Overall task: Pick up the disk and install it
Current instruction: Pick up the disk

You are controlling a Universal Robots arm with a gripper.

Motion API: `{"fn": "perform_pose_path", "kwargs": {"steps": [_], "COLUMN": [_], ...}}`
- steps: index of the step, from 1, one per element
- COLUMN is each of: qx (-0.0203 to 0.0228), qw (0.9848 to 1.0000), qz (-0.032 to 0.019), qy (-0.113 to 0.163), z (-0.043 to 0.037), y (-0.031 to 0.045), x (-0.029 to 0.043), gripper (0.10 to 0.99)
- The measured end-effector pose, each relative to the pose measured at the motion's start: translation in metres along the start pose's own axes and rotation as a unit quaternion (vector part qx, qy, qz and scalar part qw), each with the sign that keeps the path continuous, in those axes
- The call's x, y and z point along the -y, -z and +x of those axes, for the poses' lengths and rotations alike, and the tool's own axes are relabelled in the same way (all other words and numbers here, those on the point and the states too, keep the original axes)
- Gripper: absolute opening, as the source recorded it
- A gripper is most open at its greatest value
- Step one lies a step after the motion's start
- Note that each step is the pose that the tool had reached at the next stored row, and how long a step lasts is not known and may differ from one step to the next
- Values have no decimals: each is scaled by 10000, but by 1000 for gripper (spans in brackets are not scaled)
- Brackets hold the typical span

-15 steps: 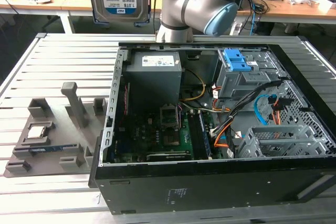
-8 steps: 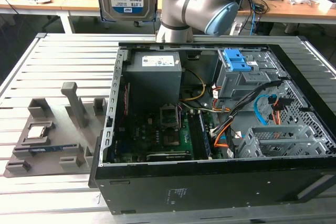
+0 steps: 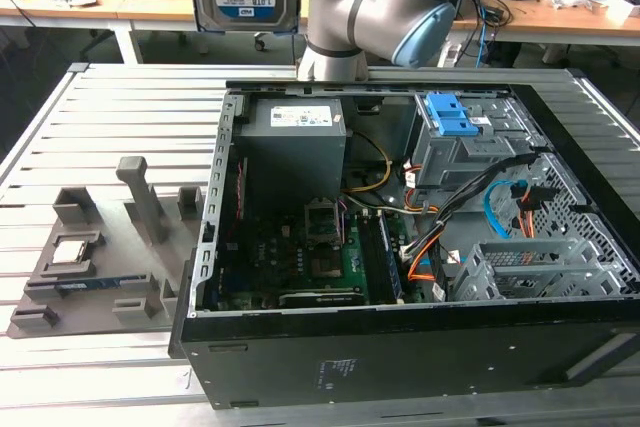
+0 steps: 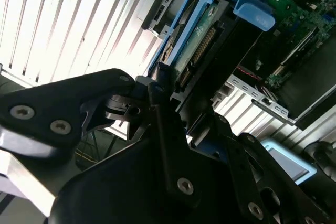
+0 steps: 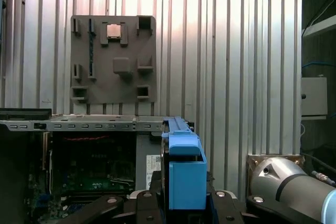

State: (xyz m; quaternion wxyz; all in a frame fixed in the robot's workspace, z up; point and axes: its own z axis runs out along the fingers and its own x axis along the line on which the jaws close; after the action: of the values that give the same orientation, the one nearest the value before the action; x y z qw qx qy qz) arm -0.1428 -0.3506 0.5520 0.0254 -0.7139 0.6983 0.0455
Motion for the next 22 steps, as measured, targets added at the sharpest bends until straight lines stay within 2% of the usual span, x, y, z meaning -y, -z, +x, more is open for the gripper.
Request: {"fn": "perform_pose_path", "kwargs": {"steps": [4, 10, 22], "qx": [-5, -13, -17], "qw": [10000, 10000, 10000], "qz": [-5, -5, -5], "qy": [-1, -1, -1], "z": [4, 11, 21], "y": [-21, -62, -113], "x": [122, 190, 212], "gripper": [365, 365, 365]}}
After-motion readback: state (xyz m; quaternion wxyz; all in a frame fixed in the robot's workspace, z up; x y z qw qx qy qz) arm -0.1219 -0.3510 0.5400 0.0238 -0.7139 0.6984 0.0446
